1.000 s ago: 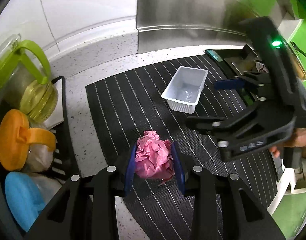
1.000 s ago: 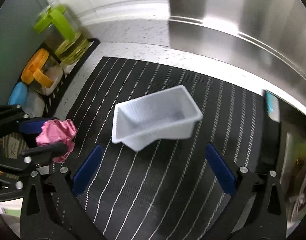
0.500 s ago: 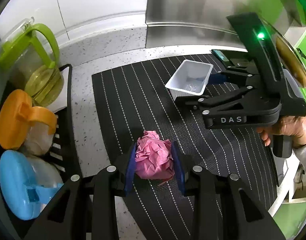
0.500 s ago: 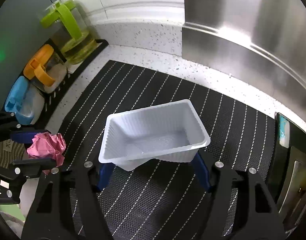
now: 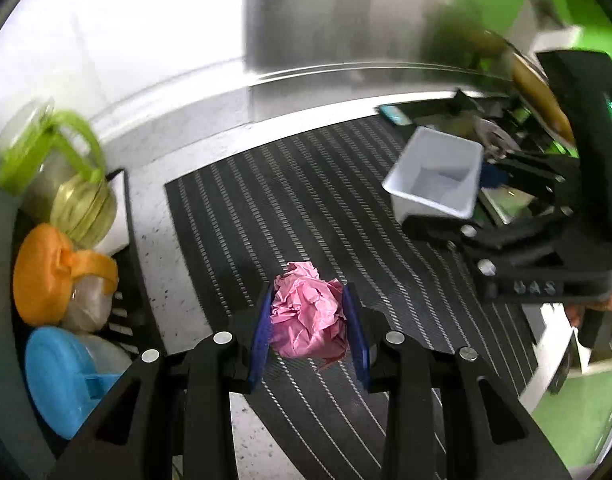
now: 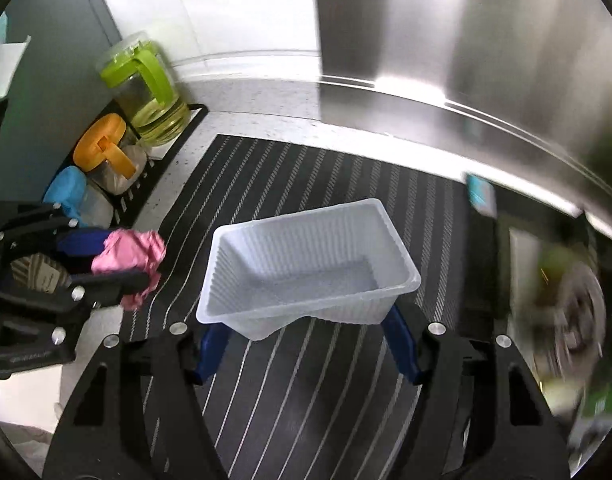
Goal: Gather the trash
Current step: 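Carry the tissue and box to the pink wastebasket and open both grippers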
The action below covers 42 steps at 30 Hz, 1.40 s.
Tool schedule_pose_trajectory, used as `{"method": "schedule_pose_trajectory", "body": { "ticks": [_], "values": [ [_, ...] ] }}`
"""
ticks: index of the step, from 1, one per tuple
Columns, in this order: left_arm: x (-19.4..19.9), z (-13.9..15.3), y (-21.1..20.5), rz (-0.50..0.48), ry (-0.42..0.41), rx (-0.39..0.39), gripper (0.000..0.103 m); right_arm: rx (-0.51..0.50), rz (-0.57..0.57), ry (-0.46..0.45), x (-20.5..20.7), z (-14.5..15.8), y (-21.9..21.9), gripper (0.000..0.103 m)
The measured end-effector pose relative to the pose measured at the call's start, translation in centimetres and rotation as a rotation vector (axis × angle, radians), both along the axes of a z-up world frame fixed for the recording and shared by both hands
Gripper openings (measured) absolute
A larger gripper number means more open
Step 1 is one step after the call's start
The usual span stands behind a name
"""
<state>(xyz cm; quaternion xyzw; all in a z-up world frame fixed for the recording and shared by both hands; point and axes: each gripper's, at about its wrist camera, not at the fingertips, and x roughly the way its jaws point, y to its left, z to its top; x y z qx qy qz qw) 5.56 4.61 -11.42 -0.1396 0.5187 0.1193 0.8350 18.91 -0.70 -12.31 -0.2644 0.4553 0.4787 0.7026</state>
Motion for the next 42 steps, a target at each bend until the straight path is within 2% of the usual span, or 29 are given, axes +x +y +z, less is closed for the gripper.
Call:
{"method": "schedule_pose_trajectory", "body": {
  "ticks": [5,11,15,22,25,30,34,38,42],
  "values": [
    [0.0,1.6,-2.5,-0.154,-0.027,0.005,0.034,0.006,-0.196,-0.027,-2.8,2.6,-6.2,0.066],
    [-0.3,3.1,-7.6,-0.420,-0.061,0.010,0.034,0.018,-0.471,-0.077,-8.4,4.6,-14.4,0.066],
    [-0.7,3.8,-13.1,-0.617,-0.080,0.001,0.034,0.025,-0.665,-0.102,-12.8,5.5,-20.3,0.066],
    [-2.3,3.5,-23.5,-0.875,-0.093,-0.032,0.034,0.019,-0.949,-0.110,-19.5,5.3,-30.8,0.066],
    [-3.4,3.1,-28.2,-0.963,-0.096,-0.048,0.034,0.017,-1.034,-0.102,-21.6,4.7,-34.5,0.066],
    [-5.4,0.9,-35.4,-1.035,-0.077,-0.081,0.034,0.011,-1.153,-0.070,-24.9,2.1,-41.8,0.066],
    [-5.9,-2.3,-39.5,-1.022,-0.043,-0.082,0.034,0.002,-1.193,-0.029,-25.6,-1.4,-47.2,0.067],
    [-5.4,-6.7,-42.6,-1.001,0.000,-0.082,0.034,-0.008,-1.207,0.028,-24.7,-6.6,-51.5,0.067],
    [-4.5,-11.5,-44.5,-0.989,0.037,-0.086,0.034,-0.012,-1.207,0.086,-22.8,-12.6,-53.7,0.067]
  ]
}}
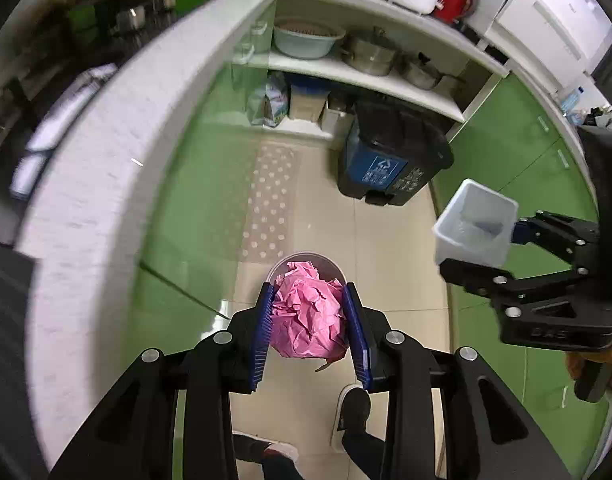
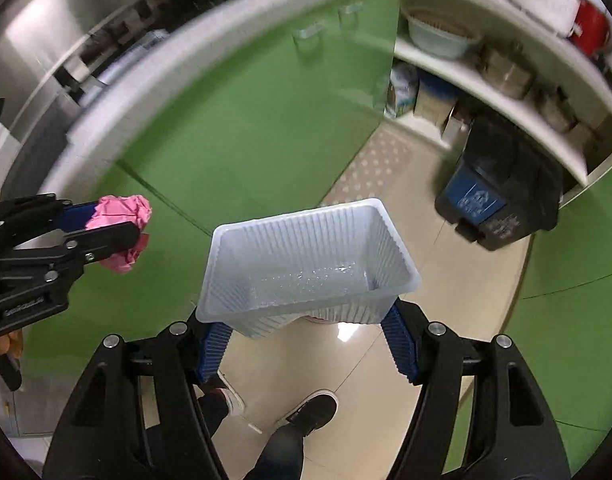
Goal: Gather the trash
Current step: 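Carry the tissue and box to the pink wastebasket and open both grippers, then swing both empty tools back toward the cleared mat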
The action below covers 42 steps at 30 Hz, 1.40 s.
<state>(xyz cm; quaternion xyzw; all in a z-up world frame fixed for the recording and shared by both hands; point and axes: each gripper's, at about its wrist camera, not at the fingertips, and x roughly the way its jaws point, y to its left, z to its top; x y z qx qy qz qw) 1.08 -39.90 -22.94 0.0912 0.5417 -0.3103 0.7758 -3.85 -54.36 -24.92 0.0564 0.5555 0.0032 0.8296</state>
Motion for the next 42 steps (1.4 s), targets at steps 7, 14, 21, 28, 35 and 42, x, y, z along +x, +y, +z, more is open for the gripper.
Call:
{"method": "schedule_pose_trajectory", "body": {
  "ticks": [7,14,21,28,35,42],
  "values": [
    [1.7,-7.0,-1.4,-0.021,0.033,0.021,0.034,0.049,-0.027,0.055,2.9,-9.0,-1.7,0.067],
    [3.2,-11.7,-1.6,-0.022,0.038,0.028,0.034,0.076,-0.032,0.090,5.1,-16.5,-2.7,0.067],
    [3.6,-14.1,-1.5,-0.022,0.038,0.032,0.034,0.089,-0.029,0.110,6.6,-20.7,-3.0,0.087],
    [3.5,-15.4,-2.1,-0.032,0.049,0.045,0.034,0.072,-0.067,0.114,6.3,-21.6,-3.9,0.097],
    [3.3,-16.2,-3.9,-0.067,0.061,0.053,0.034,0.054,-0.122,0.107,4.7,-20.3,-5.9,0.099],
    [3.5,-17.2,-5.9,-0.108,0.085,0.047,0.034,0.032,-0.175,0.106,2.4,-18.1,-8.1,0.099]
  ]
}}
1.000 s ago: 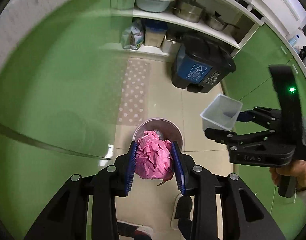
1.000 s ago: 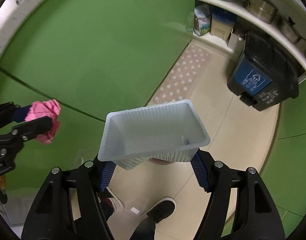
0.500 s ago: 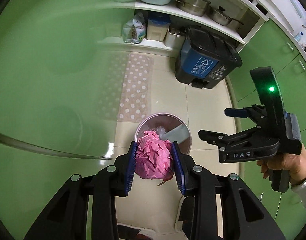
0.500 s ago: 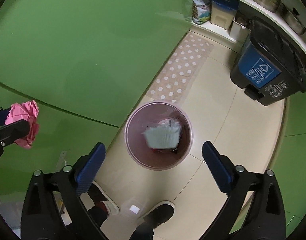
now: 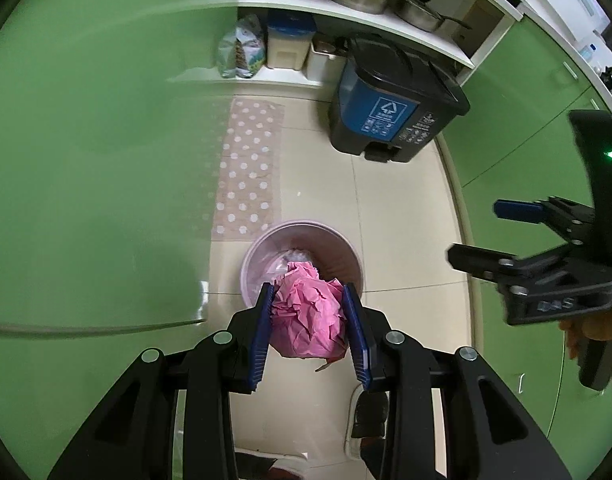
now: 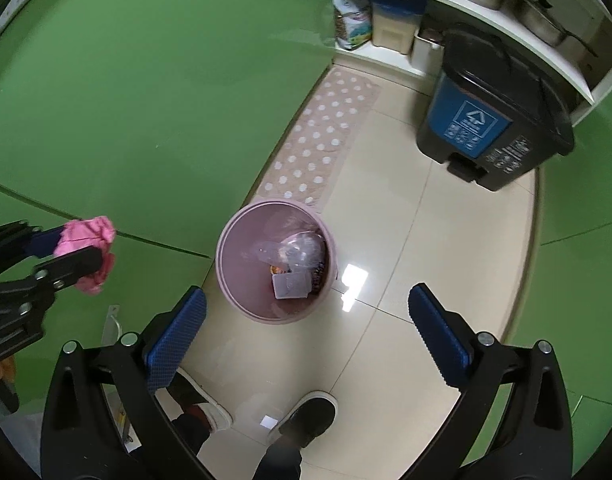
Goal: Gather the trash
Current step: 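Swing both empty tools back toward the cleared mat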
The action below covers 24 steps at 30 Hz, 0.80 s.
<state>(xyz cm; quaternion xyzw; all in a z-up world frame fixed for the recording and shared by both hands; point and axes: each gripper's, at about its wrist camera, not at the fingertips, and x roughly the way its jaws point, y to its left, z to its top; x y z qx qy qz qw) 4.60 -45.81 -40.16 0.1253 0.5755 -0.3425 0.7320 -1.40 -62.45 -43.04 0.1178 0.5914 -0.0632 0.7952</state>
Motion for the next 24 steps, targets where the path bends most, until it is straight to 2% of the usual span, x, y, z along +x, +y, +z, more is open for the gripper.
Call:
{"method": "schedule_pose_trajectory", "body": {
  "ticks": [5,7,8,9,10,12,18,24],
  "values": [
    [0.4,-0.6,-1.7,-0.017,0.011,-0.006,0.034,0.000,-0.033,-0.009,-1.2,1.3,-1.7,0.099],
    [0.6,-0.7,-2.5,-0.026,0.006,-0.005,0.039,0.002,-0.046,-0.011,-1.5,1.6,-2.3,0.099],
    [0.7,-0.6,-2.8,-0.027,-0.006,-0.004,0.046,0.004,-0.051,-0.012,-1.6,1.6,-2.5,0.099],
    [0.8,-0.6,-3.0,-0.026,-0.015,-0.001,0.070,0.005,-0.055,-0.013,-1.7,1.7,-2.7,0.099],
    [0.8,-0.5,-3.1,-0.021,-0.029,-0.006,0.098,0.007,-0.061,-0.015,-1.7,1.8,-2.9,0.099],
    [1.0,-0.3,-3.3,-0.013,-0.053,-0.019,0.098,0.009,-0.065,-0.017,-1.8,1.9,-2.9,0.099],
    [1.5,-0.8,-3.3,0.002,-0.033,0.016,0.098,0.014,-0.061,-0.018,-1.8,1.9,-2.8,0.099],
    [1.1,0.7,-2.8,0.002,-0.039,0.026,0.098,0.013,-0.055,-0.021,-1.8,3.0,-2.3,0.099]
  ]
}}
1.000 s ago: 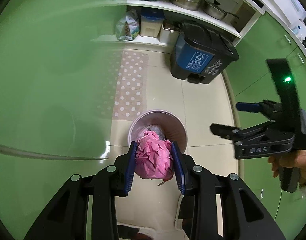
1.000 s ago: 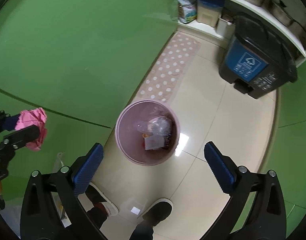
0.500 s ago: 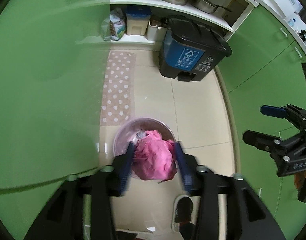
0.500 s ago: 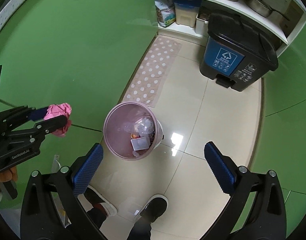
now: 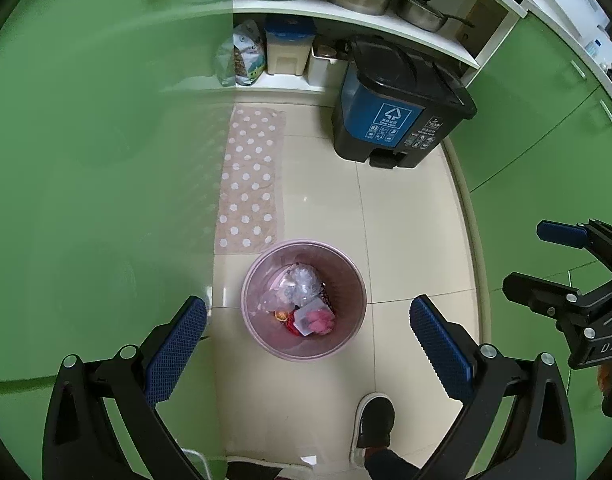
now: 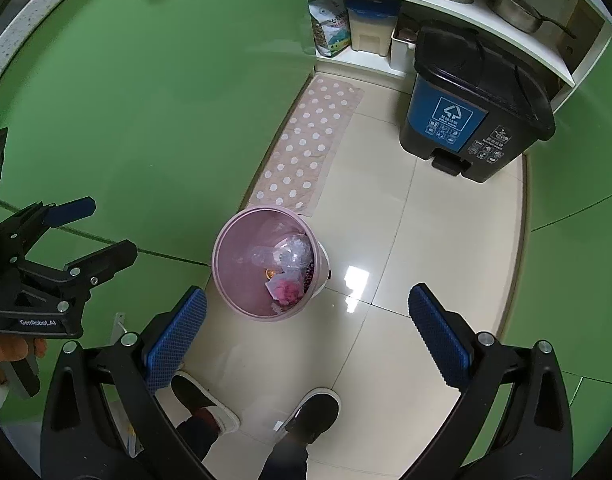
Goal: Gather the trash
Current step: 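Swing both empty tools back toward the cleared mat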
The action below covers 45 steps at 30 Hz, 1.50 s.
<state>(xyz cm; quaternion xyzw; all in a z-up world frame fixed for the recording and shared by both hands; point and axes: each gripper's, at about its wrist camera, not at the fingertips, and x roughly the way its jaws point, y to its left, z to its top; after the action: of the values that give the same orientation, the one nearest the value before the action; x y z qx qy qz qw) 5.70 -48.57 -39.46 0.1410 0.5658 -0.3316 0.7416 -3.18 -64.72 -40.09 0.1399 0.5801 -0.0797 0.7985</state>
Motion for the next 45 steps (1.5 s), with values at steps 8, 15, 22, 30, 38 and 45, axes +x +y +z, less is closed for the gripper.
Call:
{"method": "schedule_pose_trajectory", "body": {
  "ticks": [8,15,22,30,38,45],
  "values": [
    [-2.1,7.6,2.1,0.012,-0.028,-0.041,0.097,-0.030,0.010,-0.025,-1.7,6.9,2.3,0.099],
    [-4.6,18.8,7.0,0.065,-0.080,-0.082,0.097,-0.062,0.067,-0.083,-3.6,17.7,6.1,0.099],
    [-5.5,28.4,14.8,0.183,-0.181,-0.108,0.098,-0.080,0.174,-0.198,-3.6,28.3,11.8,0.100],
    [-5.1,34.5,25.8,0.365,-0.288,-0.089,0.098,-0.060,0.355,-0.309,-1.0,35.0,20.6,0.100],
    [-5.2,37.7,36.4,0.494,-0.350,-0.059,0.098,-0.048,0.522,-0.390,1.8,38.3,30.6,0.100],
    [-5.4,37.6,42.7,0.570,-0.342,-0.030,0.098,-0.024,0.658,-0.404,3.8,38.9,38.7,0.100]
  ]
}}
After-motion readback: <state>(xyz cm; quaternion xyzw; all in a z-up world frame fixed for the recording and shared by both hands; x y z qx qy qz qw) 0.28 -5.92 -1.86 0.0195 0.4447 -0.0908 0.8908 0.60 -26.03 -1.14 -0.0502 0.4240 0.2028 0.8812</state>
